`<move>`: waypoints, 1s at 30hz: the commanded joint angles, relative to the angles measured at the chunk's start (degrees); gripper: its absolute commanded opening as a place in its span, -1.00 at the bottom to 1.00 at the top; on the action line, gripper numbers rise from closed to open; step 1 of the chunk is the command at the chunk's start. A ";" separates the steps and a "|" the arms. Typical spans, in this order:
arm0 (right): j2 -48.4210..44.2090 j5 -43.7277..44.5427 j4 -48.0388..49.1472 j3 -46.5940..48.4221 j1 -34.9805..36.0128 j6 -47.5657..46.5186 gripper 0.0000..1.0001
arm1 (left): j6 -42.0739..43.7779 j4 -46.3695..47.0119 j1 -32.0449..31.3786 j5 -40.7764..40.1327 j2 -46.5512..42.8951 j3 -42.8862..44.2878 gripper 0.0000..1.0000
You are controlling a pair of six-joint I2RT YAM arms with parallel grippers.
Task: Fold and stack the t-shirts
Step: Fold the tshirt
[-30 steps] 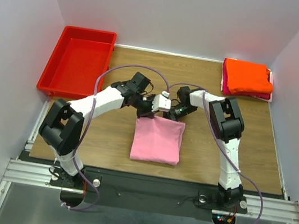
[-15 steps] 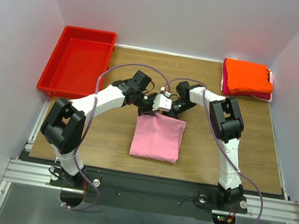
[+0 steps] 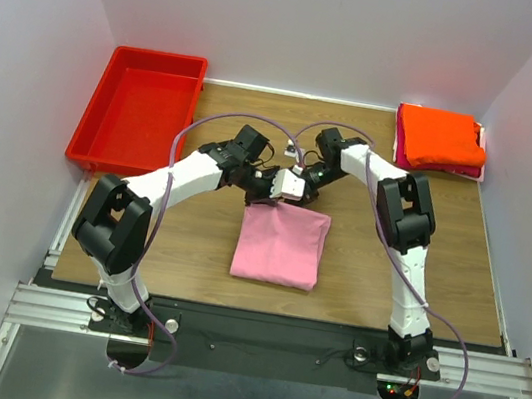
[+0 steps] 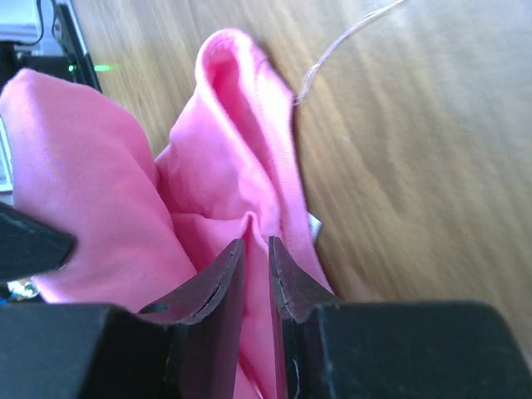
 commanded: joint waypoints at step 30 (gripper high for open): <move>3.38 0.94 0.24 -3.00 -2.19 -2.41 -0.62 | -1.05 10.67 1.02 -1.88 3.37 0.12 -1.00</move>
